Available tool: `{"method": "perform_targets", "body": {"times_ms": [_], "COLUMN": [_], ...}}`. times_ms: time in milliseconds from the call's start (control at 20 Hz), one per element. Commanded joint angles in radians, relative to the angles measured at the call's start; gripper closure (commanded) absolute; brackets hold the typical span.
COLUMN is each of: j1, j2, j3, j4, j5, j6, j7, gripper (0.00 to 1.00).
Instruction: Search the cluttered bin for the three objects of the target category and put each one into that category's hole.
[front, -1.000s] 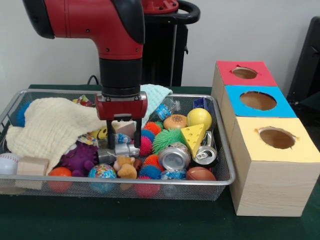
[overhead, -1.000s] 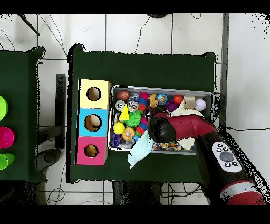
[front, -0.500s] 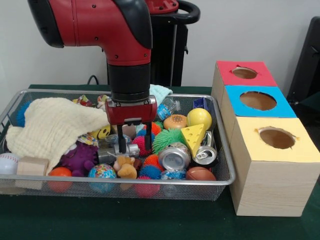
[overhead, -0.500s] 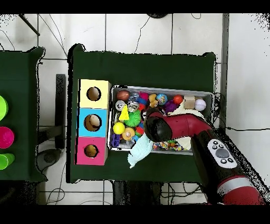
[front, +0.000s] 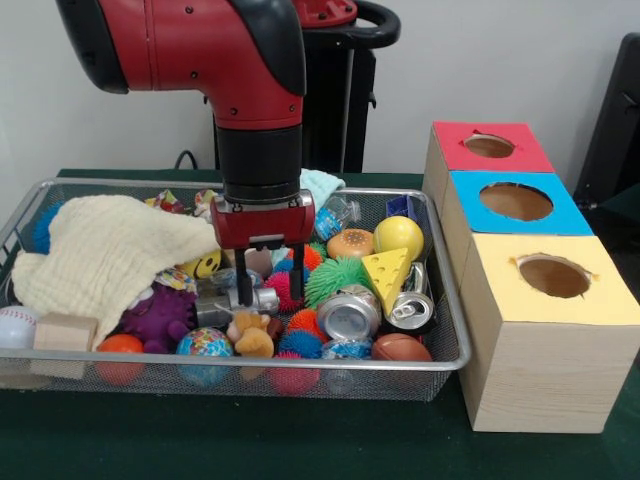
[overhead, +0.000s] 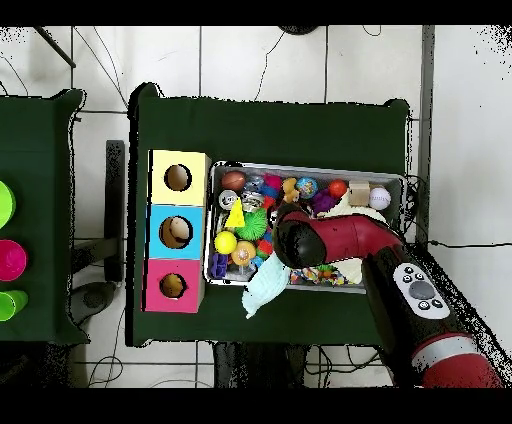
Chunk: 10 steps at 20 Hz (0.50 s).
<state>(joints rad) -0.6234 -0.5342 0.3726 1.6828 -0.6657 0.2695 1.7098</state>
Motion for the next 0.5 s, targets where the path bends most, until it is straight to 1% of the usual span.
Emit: {"method": "perform_targets", "body": {"times_ms": [50, 200, 350, 500], "j1": [0.029, 0.043, 0.063, 0.071], "j2": [-0.022, -0.020, -0.021, -0.015], "j3": [-0.022, -0.031, -0.057, -0.066], "j4": [-0.077, -0.087, -0.072, -0.067], "j5": [-0.025, -0.021, -0.023, -0.018], "j6": [0.044, 0.040, 0.011, -0.002], "j7": [0.017, 0.029, 0.061, 0.071], "gripper": [0.00, 0.00, 0.00, 0.00]}}
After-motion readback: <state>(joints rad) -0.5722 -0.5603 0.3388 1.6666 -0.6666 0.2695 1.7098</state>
